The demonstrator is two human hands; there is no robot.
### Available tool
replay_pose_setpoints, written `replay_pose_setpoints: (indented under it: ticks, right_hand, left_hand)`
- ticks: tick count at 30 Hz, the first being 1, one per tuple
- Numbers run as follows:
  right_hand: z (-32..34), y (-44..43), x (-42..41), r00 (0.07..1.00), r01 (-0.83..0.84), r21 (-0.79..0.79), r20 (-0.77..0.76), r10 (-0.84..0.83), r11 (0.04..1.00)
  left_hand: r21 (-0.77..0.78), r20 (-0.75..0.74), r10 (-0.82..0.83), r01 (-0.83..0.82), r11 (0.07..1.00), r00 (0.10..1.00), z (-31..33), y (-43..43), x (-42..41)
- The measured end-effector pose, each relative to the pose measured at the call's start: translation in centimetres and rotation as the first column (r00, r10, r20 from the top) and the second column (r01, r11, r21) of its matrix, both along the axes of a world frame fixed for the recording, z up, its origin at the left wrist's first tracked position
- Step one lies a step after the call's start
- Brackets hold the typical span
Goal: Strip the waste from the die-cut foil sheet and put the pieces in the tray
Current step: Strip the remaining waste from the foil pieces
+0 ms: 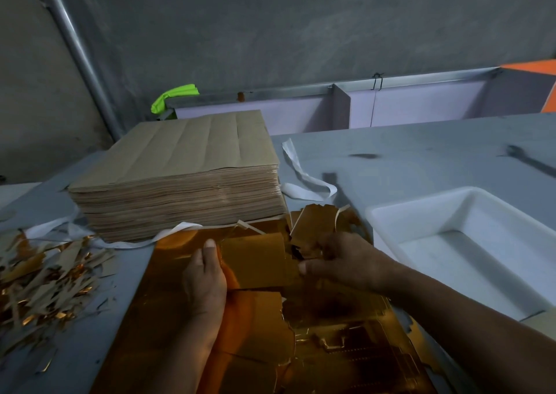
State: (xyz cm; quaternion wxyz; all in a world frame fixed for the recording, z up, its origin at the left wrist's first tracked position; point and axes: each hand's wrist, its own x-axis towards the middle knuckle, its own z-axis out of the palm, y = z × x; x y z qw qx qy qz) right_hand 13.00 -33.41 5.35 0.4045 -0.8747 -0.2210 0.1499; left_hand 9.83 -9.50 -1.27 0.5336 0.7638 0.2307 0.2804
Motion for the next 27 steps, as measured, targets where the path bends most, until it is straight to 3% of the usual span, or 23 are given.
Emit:
replay_pose_setpoints:
  ticks: [4, 9, 11, 17, 27]
  right_hand:
    - [-0.2, 0.2, -0.1, 0.979, -0.029, -0.291, 0.185, 0.087, 0.956]
    - [-0.1, -0.1, -0.2, 0.975, -0.144, -0.398, 0.099, 0.199, 0.906]
    - [-0.2, 0.0, -0.1, 0.973, -0.203, -0.377, 0.030, 0.231, 0.904]
    - [-0.1, 0.1, -0.1, 0.958, -0.118, 0.023, -0.262, 0.120, 0.993]
    - [-1.1, 0.3, 0.0, 0.968, -0.101, -0.069, -0.235, 0.083, 0.992]
  left_hand:
    - [0.001, -0.001, 0.007, -0.007, 1.000, 1.000, -0.2, 0.1, 0.0]
    - [0.016, -0.004, -0.002, 0.002, 1.000, 1.000, -0.2, 0.2, 0.0]
    - [0.017, 0.001, -0.015, 0.015, 1.000, 1.000, -0.3, 0.2, 0.0]
    - [0.007, -0.022, -0.052, 0.052, 0.999, 0.998, -0.2, 0.0, -0.1]
    - [-0.009, -0.001, -0.126, 0.126, 0.992, 0.992, 0.1, -0.5, -0.4]
